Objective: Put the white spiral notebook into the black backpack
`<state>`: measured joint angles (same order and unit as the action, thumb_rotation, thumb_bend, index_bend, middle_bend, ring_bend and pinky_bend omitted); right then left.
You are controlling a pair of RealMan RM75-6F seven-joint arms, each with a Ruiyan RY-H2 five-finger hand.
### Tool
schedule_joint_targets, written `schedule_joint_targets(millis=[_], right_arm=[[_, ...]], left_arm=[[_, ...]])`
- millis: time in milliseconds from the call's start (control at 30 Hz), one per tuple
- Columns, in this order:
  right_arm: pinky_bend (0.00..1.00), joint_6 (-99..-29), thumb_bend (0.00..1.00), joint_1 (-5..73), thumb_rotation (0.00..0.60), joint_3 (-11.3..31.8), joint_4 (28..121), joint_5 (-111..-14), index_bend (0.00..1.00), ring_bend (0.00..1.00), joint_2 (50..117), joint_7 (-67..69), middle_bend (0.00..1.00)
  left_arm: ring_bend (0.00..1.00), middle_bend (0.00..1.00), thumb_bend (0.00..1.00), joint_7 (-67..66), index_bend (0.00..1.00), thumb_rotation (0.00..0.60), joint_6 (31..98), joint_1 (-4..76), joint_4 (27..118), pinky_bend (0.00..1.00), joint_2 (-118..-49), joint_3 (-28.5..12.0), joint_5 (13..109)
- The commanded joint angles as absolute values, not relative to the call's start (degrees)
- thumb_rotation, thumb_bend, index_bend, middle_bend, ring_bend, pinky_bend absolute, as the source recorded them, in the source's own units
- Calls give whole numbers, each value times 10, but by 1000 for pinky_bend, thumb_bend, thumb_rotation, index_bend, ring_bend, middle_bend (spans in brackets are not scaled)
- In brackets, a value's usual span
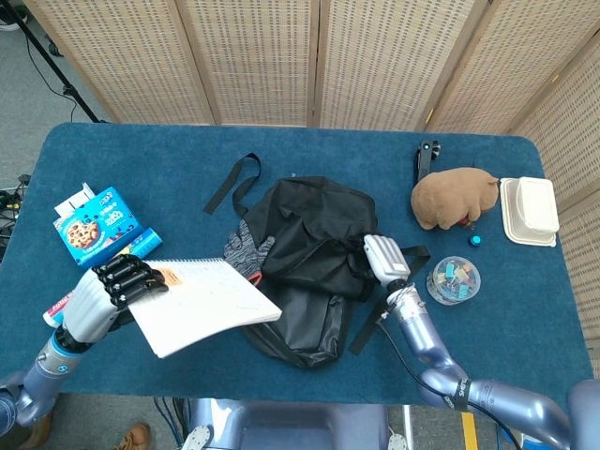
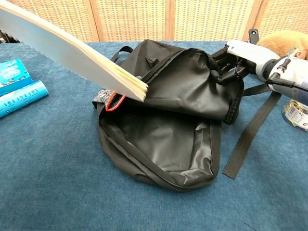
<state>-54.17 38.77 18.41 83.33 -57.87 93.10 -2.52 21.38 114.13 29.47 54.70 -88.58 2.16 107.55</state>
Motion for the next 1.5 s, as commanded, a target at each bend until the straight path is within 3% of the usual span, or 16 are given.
schedule_joint_targets(millis=[33,500,800,1067,1500], right_arm=[[255,-540,642,393,600,186,835,-566,608,328,934,-38,587],[256,-533,642,407,600,185,838,-547,609,328,935,-52,587],[255,-531,642,408,600,187,856,-541,609,328,924,-46,588],[253,-528,643,411,600,185,876,-537,610,328,911,-50,589],[241,-535,642,417,600,187,904,-516,612,328,893,-62,593]], left_arm=[[508,626,525,213,812,600,1142,295,556,513,-894,26,1088],[508,626,525,176,811,600,1122,306,559,513,-943,38,1138],[508,626,525,156,811,600,1107,320,482,513,-1010,33,1150],[508,626,525,135,814,600,1109,348,358,513,-1099,22,1154],[512,628,525,71,818,600,1098,370,234,513,-1155,57,1163]])
